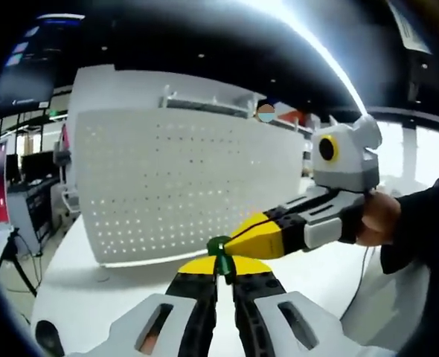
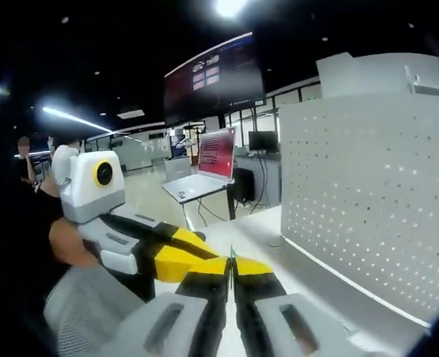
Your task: Insert the hook assembly into the mounting plate slot until the hook locks in place.
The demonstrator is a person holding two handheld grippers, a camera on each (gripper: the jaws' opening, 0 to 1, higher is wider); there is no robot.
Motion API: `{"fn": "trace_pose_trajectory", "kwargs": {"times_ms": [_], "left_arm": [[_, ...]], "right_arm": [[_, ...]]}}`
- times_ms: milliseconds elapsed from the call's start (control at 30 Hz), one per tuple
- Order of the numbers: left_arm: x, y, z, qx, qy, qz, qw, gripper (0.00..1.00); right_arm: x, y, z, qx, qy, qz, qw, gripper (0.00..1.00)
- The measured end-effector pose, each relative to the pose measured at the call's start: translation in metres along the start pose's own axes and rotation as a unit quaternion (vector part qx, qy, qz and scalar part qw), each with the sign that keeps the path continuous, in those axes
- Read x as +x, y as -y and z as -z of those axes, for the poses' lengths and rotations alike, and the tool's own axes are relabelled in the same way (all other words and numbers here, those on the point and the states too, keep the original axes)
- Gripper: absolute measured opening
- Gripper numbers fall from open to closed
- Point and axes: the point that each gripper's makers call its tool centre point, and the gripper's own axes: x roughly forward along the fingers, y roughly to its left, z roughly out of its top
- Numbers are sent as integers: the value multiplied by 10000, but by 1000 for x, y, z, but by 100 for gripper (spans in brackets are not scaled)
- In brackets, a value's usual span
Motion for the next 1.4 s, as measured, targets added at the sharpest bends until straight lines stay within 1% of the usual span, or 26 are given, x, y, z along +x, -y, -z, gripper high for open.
{"fn": "trace_pose_trajectory", "kwargs": {"times_ms": [100,267,433,733,833,967,1167,1300,1400], "left_arm": [[-1,-1,-1,70,39,-35,10000,4],[-1,-1,0,49,54,-31,10000,5],[-2,-1,-2,36,103,-11,9999,6],[-4,3,-3,66,149,53,9999,4],[-5,3,-5,54,177,87,9998,4],[-7,3,-6,74,202,147,9997,3],[-13,-3,-15,-216,353,238,9989,3],[-17,-4,-14,-317,374,292,9984,2],[-18,-2,-12,-307,355,329,9984,2]], "right_arm": [[0,-1,0,116,16,-21,9999,0],[0,-1,0,233,32,-42,9997,0],[-3,-1,-2,495,160,-65,9986,0],[-6,-4,-4,594,210,-59,9980,0],[-7,-5,-5,725,258,-92,9970,0],[-7,-8,-7,684,229,-96,9973,0],[-4,-13,-18,624,269,-56,9977,0],[-3,-17,-17,546,274,-52,9981,0],[-5,-19,-14,538,267,-49,9982,0]]}}
